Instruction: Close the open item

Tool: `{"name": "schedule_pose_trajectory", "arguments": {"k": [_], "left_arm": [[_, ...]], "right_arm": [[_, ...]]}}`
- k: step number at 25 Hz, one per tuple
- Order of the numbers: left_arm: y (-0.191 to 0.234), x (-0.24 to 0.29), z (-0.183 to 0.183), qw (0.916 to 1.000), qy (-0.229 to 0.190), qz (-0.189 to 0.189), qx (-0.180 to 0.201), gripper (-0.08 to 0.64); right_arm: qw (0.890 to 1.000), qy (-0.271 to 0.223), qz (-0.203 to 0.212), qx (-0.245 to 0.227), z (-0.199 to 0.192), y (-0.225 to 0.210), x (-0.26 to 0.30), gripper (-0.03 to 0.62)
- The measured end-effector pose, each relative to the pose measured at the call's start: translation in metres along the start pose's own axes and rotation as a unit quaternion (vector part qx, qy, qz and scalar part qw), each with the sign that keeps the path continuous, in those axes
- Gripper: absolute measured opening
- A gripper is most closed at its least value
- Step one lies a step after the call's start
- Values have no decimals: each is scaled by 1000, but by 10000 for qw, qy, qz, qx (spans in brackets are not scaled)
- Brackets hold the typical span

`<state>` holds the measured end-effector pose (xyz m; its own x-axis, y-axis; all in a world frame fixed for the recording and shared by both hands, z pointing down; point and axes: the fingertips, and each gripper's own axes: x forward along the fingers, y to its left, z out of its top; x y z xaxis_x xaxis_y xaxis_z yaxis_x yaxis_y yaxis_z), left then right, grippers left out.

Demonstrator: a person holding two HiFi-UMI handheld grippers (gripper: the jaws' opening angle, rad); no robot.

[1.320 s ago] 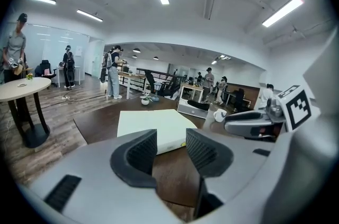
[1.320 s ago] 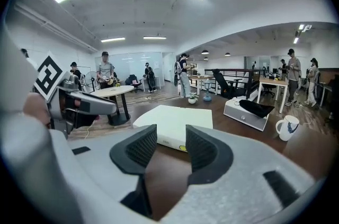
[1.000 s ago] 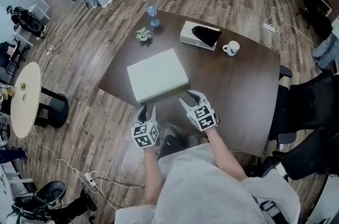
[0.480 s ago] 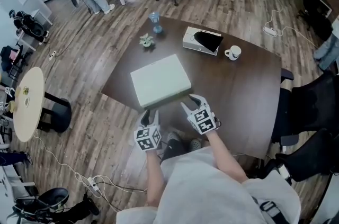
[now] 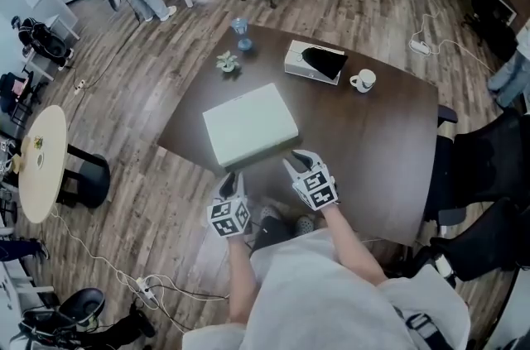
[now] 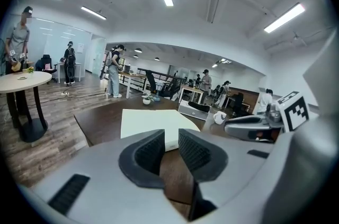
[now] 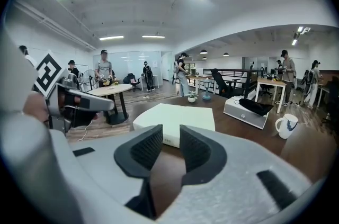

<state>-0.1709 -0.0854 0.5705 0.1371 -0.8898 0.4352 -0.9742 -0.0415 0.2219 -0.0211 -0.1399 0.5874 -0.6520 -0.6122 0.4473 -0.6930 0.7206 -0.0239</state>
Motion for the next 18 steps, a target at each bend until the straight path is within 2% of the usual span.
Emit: {"name": "schedule_pose_trajectory", "arguments": {"k": [6,14,18], "left_arm": [[7,-4,3,9999,-28,97,-32,27],[11,-8,7,9998,-122,124,-68,5],[14,-9,6,9998,-108,180,-74,5]], "right_arm": [[10000,-11,28,13,0,2,1,67],[9999,-38,120,71,4,9,4,2],[9998,-51,161,86,3,10,5,2]]}}
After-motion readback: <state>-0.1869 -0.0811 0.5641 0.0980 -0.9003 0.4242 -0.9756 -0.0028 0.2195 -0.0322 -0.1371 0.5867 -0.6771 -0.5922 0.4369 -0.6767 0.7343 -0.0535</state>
